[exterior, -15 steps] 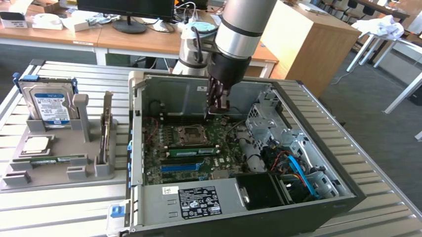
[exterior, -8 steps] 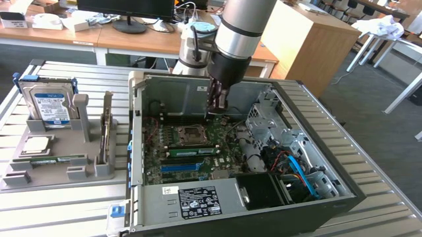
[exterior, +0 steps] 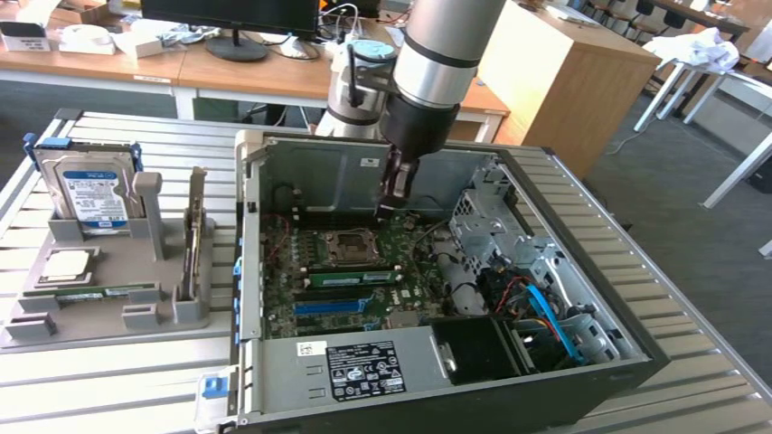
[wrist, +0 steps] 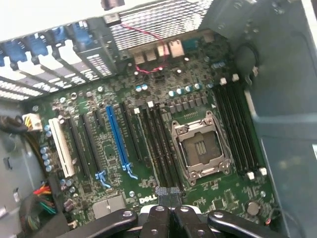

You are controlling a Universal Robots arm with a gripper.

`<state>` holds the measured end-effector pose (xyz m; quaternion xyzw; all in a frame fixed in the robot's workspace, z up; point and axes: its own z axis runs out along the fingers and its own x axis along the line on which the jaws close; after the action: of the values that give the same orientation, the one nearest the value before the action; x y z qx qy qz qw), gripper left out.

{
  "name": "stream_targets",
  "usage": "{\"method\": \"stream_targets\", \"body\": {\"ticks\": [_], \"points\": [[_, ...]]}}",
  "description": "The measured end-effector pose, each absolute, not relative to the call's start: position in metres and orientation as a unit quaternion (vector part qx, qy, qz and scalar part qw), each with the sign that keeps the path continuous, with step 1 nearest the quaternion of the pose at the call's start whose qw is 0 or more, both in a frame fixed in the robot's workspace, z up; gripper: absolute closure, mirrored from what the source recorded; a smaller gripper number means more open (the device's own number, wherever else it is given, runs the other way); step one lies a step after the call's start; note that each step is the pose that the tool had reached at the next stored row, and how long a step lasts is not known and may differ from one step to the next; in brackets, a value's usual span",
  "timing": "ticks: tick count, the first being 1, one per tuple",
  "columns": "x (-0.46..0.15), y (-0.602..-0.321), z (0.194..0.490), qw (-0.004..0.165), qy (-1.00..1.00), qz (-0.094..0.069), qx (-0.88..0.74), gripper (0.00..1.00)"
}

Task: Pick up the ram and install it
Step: 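Press down the ram until it locks into place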

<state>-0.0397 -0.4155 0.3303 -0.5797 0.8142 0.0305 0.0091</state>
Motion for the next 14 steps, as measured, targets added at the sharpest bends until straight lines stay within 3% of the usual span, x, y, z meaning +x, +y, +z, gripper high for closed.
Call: {"method": "stream_targets", "body": {"ticks": [14], "points": [[-0.0397,-0.4156,0.33,0.012,0.874,0.029,-0.486,0.9]]}}
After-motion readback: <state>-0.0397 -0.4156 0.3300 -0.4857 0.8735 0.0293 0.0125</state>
